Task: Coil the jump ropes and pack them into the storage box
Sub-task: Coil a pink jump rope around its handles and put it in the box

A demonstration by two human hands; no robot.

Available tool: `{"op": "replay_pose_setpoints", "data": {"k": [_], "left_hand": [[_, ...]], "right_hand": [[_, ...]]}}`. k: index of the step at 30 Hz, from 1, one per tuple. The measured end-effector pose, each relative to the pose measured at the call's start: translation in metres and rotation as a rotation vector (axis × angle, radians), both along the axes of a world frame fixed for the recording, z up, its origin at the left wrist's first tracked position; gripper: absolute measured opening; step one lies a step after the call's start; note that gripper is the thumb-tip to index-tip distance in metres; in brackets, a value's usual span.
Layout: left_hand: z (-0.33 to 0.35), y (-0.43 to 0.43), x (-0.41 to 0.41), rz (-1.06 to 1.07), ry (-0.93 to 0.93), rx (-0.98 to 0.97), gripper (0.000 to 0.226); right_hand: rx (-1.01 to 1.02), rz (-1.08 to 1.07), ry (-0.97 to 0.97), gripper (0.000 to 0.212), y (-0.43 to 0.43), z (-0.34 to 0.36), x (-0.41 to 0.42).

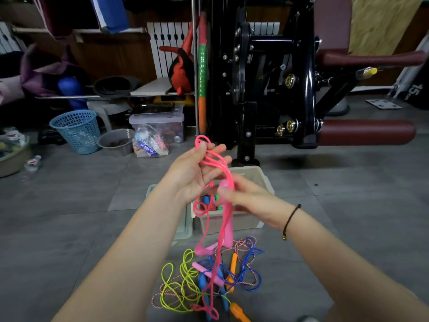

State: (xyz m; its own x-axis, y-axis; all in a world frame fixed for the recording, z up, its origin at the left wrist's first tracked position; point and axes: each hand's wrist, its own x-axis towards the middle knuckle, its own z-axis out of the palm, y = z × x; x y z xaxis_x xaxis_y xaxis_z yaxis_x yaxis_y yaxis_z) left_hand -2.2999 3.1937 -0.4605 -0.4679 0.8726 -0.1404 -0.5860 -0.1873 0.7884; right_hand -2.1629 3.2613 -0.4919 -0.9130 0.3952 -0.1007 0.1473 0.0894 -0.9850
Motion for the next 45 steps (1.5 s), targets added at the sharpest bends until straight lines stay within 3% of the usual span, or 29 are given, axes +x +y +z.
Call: {"op": "replay_pose_setpoints", "data": {"k": [3, 5, 7, 11, 14, 19, 21, 26, 30, 33, 35, 37, 40, 43, 45], "left_hand": [[-0.001, -0.001, -0.004, 0.003, -0.104, 0.027, 0.024], [0.001, -0.002, -0.005, 0.033, -0.154, 0.051, 0.024], [0.002, -0.004, -0.007, 0.096, -0.125, 0.061, 0.024], [-0.006, -0.011, -0.015, 0.061, 0.28, -0.165, 0.043], [-0.021, -0.01, 0.004, -0.168, 0.377, -0.265, 0.063], [-0.051, -0.003, 0.049, -0.288, 0.399, -0.276, 0.05], [-0.067, -0.005, 0.05, -0.38, 0.495, -0.327, 0.042], [-0.116, -0.012, 0.038, -0.708, 1.113, -0.63, 0.025], [-0.108, -0.013, 0.037, -0.695, 0.812, -0.609, 0.026], [-0.089, -0.008, 0.033, -0.489, 0.501, -0.455, 0.029], [-0.076, -0.004, 0.028, -0.343, 0.401, -0.422, 0.029], [-0.067, -0.001, 0.023, -0.259, 0.511, -0.465, 0.031], [-0.064, 0.001, 0.016, -0.188, 0.875, -0.598, 0.041], [-0.062, 0.005, 0.02, -0.174, 0.845, -0.616, 0.04], [-0.062, 0.012, 0.023, -0.121, 0.822, -0.512, 0.033]], "right_hand": [[0.102, 0.096, -0.182, 0.038, -0.008, -0.015, -0.003], [0.108, 0.099, -0.241, 0.024, -0.009, -0.019, -0.004], [-0.01, 0.069, -0.174, 0.01, -0.012, -0.019, -0.006], [-0.401, -0.171, 0.127, 0.018, -0.01, -0.005, -0.014], [-0.551, -0.288, 0.309, 0.021, 0.003, 0.007, -0.018], [-0.584, -0.462, 0.341, 0.023, 0.022, 0.006, -0.017], [-0.642, -0.535, 0.381, 0.024, 0.031, 0.007, -0.017], [-0.824, -0.665, 0.49, 0.025, 0.063, 0.018, -0.001], [-0.548, -0.695, 0.19, 0.024, 0.077, 0.011, 0.017], [-0.415, -0.615, -0.044, 0.023, 0.078, 0.0, 0.02], [-0.445, -0.59, -0.071, 0.02, 0.076, -0.005, 0.018], [-0.546, -0.585, 0.022, 0.022, 0.074, -0.007, 0.015], [-0.579, -0.524, 0.179, 0.028, 0.071, -0.002, 0.013], [-0.467, -0.347, 0.241, 0.027, 0.058, 0.011, 0.012], [-0.428, -0.188, 0.257, 0.026, 0.045, 0.019, 0.01]]}}
